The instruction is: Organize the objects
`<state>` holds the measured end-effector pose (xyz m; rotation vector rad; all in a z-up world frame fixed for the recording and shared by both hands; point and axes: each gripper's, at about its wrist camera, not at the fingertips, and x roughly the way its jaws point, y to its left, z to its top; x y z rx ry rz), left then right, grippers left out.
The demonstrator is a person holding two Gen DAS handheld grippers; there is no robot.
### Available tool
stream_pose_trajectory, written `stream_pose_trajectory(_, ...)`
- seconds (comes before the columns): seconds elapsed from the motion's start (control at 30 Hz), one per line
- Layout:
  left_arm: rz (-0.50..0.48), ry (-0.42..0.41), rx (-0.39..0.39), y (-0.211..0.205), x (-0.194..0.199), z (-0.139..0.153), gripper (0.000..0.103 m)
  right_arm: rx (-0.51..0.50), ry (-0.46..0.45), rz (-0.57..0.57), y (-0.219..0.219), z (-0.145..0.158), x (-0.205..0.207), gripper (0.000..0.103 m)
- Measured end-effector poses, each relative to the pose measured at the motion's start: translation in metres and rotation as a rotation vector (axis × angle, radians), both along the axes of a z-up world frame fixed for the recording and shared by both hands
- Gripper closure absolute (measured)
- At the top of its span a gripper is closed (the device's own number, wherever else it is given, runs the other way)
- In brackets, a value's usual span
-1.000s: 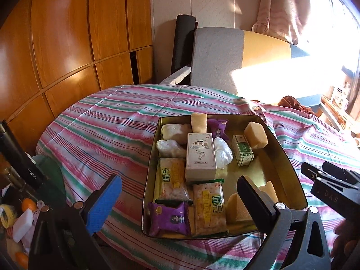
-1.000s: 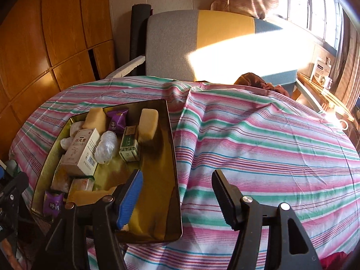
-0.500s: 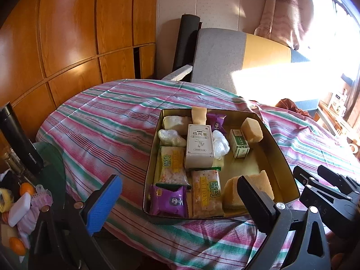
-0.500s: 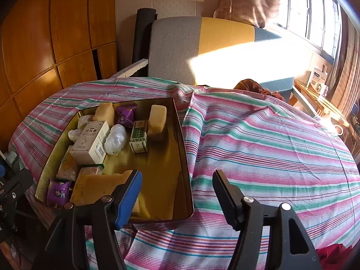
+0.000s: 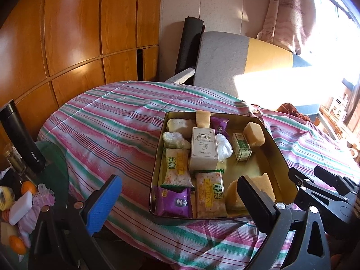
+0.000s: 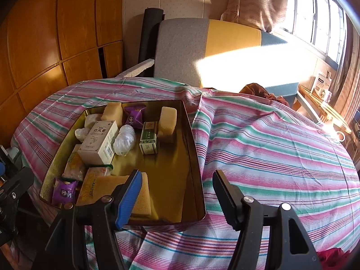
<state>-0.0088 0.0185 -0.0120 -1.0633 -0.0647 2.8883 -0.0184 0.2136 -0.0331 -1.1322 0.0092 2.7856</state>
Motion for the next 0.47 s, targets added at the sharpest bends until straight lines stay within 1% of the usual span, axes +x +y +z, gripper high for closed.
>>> stream_pose_trajectory(0.27,0.009,0.002,-0.015,-0.0008,-0.0013,-0.0028,0.000,-0.001,-0.008,0.018,-0.0029,-0.0008,-0.0036,0.037)
stream_pose_trajectory(0.47,0.014,-0.013,-0.013,-0.0032,-0.0045,-0.0056,0.000,-0.002,-0.008,0.034,-0.0076,-0.0016,-0.0067,0.037)
